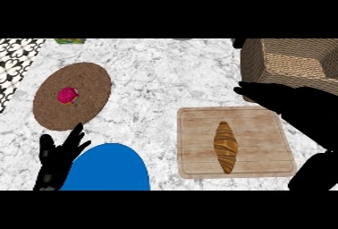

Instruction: Pick the croissant from the cutting board and place it in the basket

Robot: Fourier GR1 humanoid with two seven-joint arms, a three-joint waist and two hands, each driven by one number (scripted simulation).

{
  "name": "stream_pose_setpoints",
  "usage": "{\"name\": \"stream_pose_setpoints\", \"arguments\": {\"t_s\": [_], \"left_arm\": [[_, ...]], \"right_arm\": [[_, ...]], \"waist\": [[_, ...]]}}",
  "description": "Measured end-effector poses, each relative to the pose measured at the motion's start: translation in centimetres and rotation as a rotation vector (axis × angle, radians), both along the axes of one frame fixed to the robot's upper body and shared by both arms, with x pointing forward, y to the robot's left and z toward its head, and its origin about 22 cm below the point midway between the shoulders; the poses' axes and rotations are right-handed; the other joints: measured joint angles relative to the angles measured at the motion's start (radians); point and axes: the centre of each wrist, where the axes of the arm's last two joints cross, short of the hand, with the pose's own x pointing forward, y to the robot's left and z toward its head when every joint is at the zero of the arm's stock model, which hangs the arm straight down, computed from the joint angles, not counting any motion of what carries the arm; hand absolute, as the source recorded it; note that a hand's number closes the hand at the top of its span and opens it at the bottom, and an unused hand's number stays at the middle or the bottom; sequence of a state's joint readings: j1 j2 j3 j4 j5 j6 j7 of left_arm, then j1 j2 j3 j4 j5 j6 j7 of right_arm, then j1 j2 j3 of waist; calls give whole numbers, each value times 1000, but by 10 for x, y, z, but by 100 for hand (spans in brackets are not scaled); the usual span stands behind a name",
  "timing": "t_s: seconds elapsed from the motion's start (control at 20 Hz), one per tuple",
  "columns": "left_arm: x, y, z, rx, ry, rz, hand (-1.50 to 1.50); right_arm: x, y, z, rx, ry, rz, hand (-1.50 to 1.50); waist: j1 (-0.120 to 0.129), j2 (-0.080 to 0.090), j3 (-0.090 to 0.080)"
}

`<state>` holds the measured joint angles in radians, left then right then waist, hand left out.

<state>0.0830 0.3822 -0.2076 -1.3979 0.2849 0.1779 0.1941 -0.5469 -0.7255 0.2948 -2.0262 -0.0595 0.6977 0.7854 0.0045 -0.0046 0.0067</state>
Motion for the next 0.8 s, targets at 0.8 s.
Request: {"name": "stream_pose_setpoints", "arguments": {"t_s": [0.8], "left_arm": [[-2, -3, 2, -3, 3, -1, 0]], "right_arm": [[12, 19, -96, -68, 29, -21, -150]], "waist": [[0, 1, 0]]}}
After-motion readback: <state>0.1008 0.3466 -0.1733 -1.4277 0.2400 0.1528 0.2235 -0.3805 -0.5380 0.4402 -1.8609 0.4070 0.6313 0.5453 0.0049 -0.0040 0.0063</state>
